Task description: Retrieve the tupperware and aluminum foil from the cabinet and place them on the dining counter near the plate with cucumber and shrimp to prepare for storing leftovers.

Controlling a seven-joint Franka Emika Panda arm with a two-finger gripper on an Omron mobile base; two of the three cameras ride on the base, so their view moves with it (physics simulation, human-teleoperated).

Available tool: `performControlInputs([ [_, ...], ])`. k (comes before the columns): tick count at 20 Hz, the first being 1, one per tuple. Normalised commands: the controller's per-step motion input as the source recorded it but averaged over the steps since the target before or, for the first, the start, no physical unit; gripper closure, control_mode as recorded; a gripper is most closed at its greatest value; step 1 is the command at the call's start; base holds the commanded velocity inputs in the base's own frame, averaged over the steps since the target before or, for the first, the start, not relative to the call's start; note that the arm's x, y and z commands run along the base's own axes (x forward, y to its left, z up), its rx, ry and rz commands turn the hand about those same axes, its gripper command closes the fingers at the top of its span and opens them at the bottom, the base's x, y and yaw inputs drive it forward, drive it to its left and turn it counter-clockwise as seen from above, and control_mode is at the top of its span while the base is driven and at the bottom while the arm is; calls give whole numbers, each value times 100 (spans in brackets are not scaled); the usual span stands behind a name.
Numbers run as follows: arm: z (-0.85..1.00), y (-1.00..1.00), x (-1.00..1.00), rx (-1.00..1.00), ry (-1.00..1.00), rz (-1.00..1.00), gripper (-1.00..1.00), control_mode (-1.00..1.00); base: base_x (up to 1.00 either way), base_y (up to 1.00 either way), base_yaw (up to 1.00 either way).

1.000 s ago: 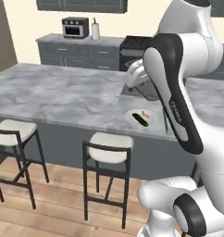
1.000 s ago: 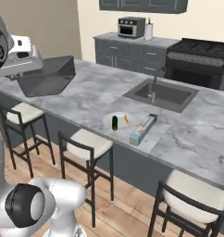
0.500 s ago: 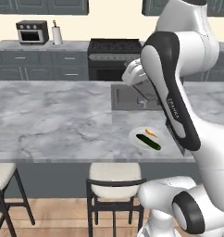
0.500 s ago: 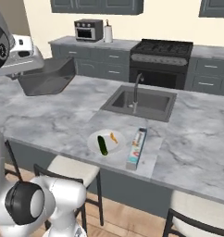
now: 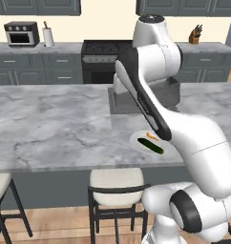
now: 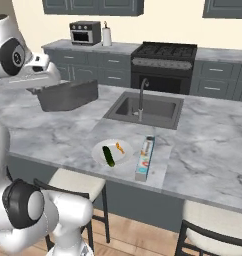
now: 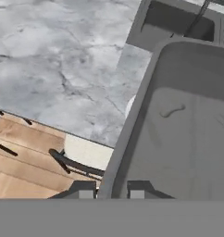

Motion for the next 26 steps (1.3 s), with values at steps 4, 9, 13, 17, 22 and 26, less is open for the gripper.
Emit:
performControlInputs([
  [4,-100,13,91,0,35,-5,100,-100,0,0,0],
  [9,-100,29,80,5,21,2,100,-100,0,0,0],
  [13,-100,16,28,3,-13,17,100,-100,0,0,0],
  [17,-98,15,15,0,-22,21,100,-100,0,0,0],
  [22,-96,12,26,0,-7,18,100,-100,0,0,0],
  [26,-51,4,76,0,0,13,100,-100,0,0,0],
])
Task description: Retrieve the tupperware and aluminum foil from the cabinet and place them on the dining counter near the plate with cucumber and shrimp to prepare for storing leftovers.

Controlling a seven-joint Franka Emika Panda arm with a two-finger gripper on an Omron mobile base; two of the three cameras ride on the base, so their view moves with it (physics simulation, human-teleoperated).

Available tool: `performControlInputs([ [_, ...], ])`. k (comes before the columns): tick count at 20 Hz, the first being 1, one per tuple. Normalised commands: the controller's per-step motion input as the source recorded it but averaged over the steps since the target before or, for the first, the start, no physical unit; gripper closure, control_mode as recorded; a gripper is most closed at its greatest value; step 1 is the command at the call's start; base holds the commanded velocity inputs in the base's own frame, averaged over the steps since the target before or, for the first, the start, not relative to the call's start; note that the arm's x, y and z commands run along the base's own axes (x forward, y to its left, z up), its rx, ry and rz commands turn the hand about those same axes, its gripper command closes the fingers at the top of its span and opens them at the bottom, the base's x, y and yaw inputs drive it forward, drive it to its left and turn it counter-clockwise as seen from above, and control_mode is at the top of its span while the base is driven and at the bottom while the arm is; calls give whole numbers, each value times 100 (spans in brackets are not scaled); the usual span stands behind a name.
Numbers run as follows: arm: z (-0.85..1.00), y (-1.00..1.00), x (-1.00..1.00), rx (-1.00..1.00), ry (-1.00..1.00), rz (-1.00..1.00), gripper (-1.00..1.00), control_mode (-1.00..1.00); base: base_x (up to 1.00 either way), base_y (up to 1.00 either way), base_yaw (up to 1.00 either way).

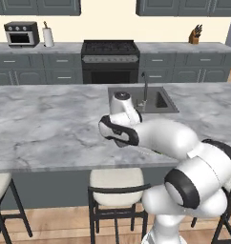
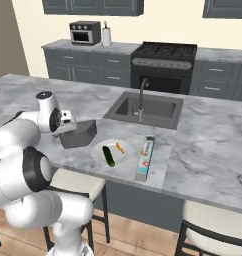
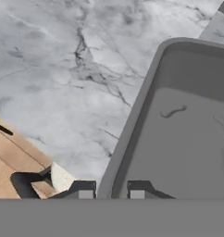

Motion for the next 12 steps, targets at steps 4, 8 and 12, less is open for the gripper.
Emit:
performControlInputs([
  [4,-50,36,73,0,3,6,100,-100,0,0,0],
  [8,-64,57,52,0,7,0,100,-100,0,0,0],
  [12,-46,13,67,0,0,0,100,-100,0,0,0],
])
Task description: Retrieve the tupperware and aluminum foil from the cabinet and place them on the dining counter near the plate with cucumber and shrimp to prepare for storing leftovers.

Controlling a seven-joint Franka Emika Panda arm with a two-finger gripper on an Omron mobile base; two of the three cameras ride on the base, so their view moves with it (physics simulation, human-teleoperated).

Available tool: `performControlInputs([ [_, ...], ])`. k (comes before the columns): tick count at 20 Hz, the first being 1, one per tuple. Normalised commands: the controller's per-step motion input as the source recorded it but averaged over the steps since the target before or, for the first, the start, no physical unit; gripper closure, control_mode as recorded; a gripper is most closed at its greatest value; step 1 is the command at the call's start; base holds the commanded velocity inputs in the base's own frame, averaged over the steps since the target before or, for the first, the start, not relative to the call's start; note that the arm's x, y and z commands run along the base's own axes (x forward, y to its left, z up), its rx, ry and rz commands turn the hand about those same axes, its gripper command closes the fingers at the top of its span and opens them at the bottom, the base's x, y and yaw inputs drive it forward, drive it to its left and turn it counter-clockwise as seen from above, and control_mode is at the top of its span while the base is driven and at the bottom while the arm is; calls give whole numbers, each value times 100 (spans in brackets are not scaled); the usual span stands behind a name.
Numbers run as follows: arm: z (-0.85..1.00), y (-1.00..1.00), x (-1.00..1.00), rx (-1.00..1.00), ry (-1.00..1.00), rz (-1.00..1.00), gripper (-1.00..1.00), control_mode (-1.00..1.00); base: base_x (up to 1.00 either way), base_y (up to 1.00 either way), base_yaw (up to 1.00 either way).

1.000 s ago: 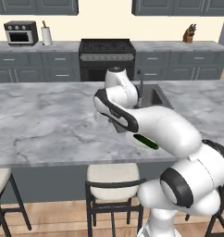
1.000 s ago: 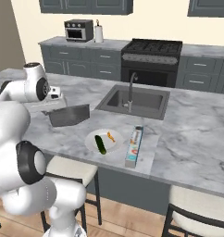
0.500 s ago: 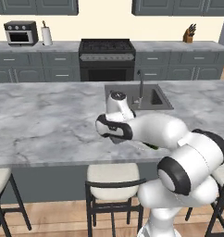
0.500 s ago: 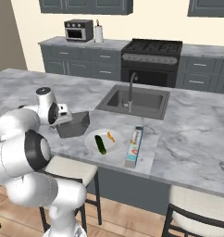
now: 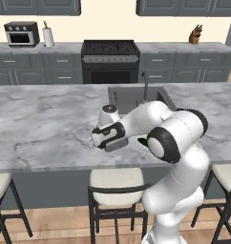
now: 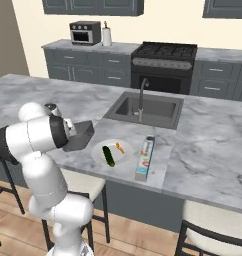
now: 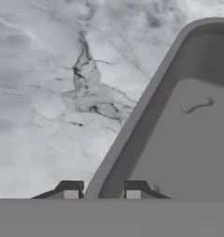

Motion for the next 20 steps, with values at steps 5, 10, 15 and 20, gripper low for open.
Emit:
performControlInputs([
  [5,-36,2,68,0,0,0,-100,-100,0,0,0],
  [10,51,0,-19,0,-8,-7,-100,-100,0,0,0],
  [15,100,-6,-36,0,-15,-19,-100,-100,0,0,0],
  [20,98,-27,-87,0,-28,-18,-100,-100,0,0,0],
])
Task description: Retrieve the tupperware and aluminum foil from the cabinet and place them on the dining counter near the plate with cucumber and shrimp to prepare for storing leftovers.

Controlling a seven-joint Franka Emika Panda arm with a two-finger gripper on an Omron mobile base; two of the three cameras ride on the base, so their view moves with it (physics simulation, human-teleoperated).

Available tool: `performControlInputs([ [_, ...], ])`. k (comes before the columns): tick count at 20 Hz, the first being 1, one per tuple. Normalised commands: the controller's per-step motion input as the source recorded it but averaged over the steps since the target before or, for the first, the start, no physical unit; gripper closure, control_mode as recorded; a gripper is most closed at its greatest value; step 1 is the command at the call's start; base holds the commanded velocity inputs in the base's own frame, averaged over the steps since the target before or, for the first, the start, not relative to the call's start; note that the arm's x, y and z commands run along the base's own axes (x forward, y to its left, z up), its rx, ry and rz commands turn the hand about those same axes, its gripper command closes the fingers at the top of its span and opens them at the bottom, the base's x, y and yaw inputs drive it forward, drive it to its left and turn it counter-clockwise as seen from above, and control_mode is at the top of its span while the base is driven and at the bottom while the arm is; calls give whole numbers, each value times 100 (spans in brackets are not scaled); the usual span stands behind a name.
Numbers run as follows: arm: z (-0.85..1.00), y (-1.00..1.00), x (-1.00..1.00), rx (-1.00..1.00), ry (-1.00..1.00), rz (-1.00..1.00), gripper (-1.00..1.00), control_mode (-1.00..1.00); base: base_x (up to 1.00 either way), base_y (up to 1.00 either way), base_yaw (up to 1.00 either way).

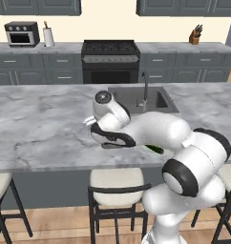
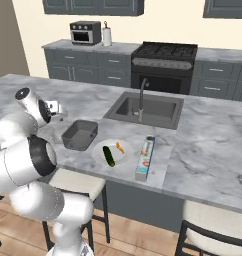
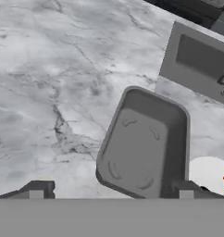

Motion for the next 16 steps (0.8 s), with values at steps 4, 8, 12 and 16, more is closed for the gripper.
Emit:
performControlInputs([
  [4,79,-64,-100,2,-38,-19,-100,-100,0,0,0],
  [8,93,-96,-99,4,-33,-9,-100,-100,0,0,0],
  [12,83,-94,-83,3,-18,0,-100,-100,0,0,0],
  [16,21,-83,-66,1,0,3,-100,-100,0,0,0],
])
